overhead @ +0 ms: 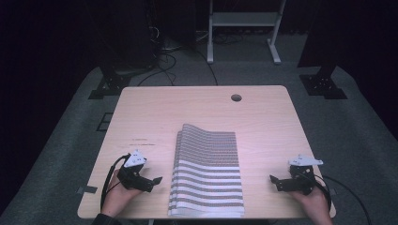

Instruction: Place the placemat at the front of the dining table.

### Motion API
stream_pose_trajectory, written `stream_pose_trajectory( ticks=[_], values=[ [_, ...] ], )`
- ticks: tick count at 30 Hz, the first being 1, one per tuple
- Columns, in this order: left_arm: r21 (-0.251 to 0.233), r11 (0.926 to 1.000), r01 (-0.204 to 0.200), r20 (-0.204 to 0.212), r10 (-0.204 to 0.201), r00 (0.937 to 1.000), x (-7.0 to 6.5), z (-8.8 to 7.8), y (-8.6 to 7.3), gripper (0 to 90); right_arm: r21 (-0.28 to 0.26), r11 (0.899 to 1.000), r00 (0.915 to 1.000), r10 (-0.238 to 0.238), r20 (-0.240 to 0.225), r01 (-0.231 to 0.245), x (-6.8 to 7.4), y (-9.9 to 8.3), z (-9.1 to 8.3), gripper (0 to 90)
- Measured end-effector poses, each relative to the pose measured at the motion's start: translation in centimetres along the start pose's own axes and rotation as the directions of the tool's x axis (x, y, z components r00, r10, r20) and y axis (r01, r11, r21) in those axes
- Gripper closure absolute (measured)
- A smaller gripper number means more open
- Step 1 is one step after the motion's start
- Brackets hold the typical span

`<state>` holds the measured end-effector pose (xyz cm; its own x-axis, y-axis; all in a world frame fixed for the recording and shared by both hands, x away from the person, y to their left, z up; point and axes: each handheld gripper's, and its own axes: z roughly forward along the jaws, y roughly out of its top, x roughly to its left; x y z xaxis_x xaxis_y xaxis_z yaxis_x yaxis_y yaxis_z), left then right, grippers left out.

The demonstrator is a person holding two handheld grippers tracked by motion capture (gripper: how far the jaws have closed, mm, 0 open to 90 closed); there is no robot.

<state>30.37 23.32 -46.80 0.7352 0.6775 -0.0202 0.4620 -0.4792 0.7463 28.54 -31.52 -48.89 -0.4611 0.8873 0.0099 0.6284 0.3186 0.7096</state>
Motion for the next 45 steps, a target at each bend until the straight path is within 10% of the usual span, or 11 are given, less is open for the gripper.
stream_pose_trajectory(
  ticks=[45],
  values=[
    [-0.075,0.9968,-0.028,0.098,0.036,0.9946,-1.7,1.5,5.0,0.0,0.0,1.0,1.0,0.0,0.0,0.0,0.0,0.0,0.0,0.0]
  ],
)
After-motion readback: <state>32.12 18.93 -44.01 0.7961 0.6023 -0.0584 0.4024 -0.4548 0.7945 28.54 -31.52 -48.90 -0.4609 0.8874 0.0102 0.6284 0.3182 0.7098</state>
